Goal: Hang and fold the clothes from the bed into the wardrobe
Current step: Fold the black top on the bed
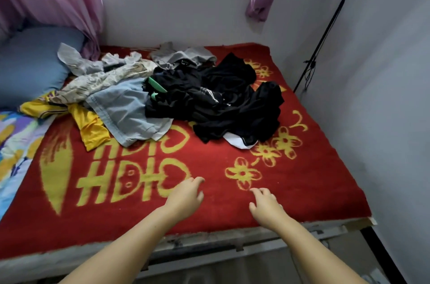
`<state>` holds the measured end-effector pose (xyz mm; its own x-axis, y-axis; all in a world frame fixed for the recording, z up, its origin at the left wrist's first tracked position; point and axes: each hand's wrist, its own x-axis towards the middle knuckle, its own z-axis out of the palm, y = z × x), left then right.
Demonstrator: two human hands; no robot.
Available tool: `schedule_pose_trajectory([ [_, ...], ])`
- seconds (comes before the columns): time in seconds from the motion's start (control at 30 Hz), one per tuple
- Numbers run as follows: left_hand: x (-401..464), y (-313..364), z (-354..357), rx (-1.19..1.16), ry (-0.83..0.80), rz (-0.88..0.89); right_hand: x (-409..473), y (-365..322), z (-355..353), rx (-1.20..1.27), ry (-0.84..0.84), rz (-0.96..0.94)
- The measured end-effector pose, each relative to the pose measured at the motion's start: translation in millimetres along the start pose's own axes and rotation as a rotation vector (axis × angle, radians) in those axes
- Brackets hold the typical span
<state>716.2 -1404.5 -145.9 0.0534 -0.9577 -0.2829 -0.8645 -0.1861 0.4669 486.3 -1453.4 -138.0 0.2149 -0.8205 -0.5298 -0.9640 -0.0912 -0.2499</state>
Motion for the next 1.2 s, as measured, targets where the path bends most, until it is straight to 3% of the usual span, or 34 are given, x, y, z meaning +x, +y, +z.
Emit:
schedule_pose_trajectory([
  [0.6,295.7,-30.1,54.3,0.109,-0.215,-0.086,288.5,64.5,-21.0,-0.013,-0.207,0.090],
  [0.67,332.1,-36.8,63.7,0.166,-0.200,-0.069,331.2,72.9,-29.5,-0.004,-0.109,0.074],
  [0.77,388.8,-47.0,77.4,0.315,-0.158,0.014,398.0,92.6,-52.6,0.062,0.234,0.061],
  [0.87,440.9,-53.8,91.8,0.438,-0.049,0.031,458.0,112.2,-75.1,0.326,0.477,0.116],
  [0.97,480.1,-61.0,107.9,0.365,-0.017,-0.111,513.3,121.6,-94.0,0.656,0.416,0.272],
  [1.03,490.0,-67.7,119.2,0.395,-0.058,-0.161,537.5,122.5,-98.3,0.746,0.363,0.325],
  [1.13,488.2,-77.6,127.4,0.468,0.012,-0.097,546.6,118.8,-96.4,0.740,0.404,0.334],
  [1.2,483.4,-81.6,122.8,0.453,0.046,-0.065,536.2,115.0,-91.0,0.670,0.385,0.225],
])
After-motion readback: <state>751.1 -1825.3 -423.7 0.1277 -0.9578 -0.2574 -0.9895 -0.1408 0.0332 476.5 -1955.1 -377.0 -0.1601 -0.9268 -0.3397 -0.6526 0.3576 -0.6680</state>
